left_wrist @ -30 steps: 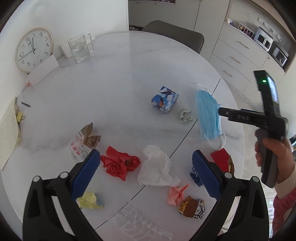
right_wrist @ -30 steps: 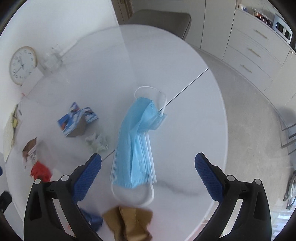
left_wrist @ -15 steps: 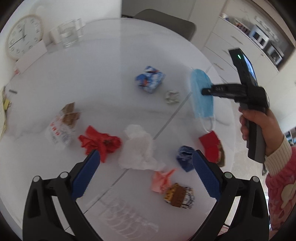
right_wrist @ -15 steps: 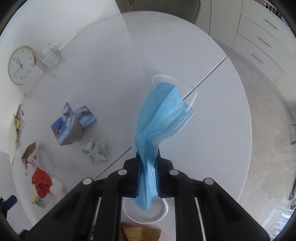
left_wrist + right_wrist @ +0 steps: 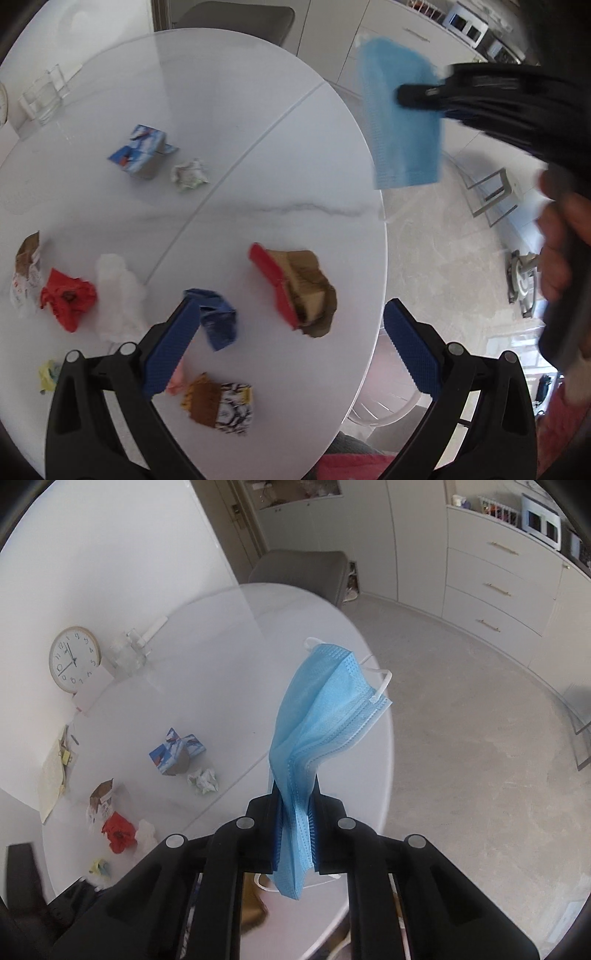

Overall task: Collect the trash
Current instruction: 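Grasp the brown paper bag with the left tool while the right tool holds the mask, then carry the mask over the bin and open the right tool to drop it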

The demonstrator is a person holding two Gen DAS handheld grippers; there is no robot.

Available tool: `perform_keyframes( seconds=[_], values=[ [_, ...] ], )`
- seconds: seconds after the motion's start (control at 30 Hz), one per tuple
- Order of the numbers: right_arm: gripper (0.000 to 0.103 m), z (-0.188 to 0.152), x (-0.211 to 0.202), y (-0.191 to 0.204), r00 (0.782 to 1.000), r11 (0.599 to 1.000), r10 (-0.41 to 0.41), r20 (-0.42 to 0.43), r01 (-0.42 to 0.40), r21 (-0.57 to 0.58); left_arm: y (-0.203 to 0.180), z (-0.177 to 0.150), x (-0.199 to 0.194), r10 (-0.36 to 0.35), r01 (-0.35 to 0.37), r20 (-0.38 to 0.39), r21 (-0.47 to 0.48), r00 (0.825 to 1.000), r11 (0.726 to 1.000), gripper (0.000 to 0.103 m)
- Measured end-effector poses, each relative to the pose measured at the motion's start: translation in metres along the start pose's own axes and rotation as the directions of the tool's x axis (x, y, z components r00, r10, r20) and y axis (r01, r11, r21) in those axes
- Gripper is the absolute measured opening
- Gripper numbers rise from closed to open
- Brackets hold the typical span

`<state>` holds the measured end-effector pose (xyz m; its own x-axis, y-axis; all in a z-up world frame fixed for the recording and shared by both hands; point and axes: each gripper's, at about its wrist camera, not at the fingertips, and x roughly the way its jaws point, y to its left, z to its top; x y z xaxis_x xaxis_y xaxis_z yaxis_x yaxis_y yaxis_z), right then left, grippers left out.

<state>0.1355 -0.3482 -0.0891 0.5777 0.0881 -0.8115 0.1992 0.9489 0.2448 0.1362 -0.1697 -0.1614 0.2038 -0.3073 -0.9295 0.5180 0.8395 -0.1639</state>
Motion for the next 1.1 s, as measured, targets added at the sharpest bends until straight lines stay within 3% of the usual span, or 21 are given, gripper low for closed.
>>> perform_keyframes(
  seconds=[0.33, 0.53, 0.57, 0.7, 0.9, 1.1],
  values=[
    [0.013, -0.064, -0.074, -0.064, 0.998, 0.995, -0.058, 0.04, 0.055, 0.083, -0.02, 0.009, 0.071, 0.124, -0.134, -0.108, -0.092, 0.986, 0.987, 0.095],
    [0.013, -0.093, -0.093, -0.088, 0.997, 0.99, -0.064, 0.041, 0.059, 0.13, -0.02, 0.012, 0.094, 0.141, -0.162, -0.15, -0.134, 0.979, 0.978, 0.076],
    [0.013, -0.096, -0.094, -0.091, 0.997, 0.989, -0.063, 0.041, 0.057, 0.136, -0.019, 0.012, 0.098, 0.145, -0.168, -0.16, -0.14, 0.976, 0.976, 0.069],
    [0.013, -0.104, -0.099, -0.094, 0.997, 0.988, -0.061, 0.044, 0.054, 0.142, -0.023, 0.014, 0.098, 0.169, -0.187, -0.139, -0.126, 0.976, 0.974, 0.053],
    [0.013, -0.116, -0.107, -0.097, 0.997, 0.989, -0.057, 0.056, 0.049, 0.136, -0.02, 0.015, 0.09, 0.141, -0.155, -0.112, -0.128, 0.984, 0.98, 0.051],
    [0.013, -0.146, -0.121, -0.096, 0.998, 0.992, -0.045, 0.04, 0.04, 0.121, -0.025, 0.002, 0.056, 0.12, -0.124, -0.073, -0.05, 0.99, 0.991, 0.051]
  ],
)
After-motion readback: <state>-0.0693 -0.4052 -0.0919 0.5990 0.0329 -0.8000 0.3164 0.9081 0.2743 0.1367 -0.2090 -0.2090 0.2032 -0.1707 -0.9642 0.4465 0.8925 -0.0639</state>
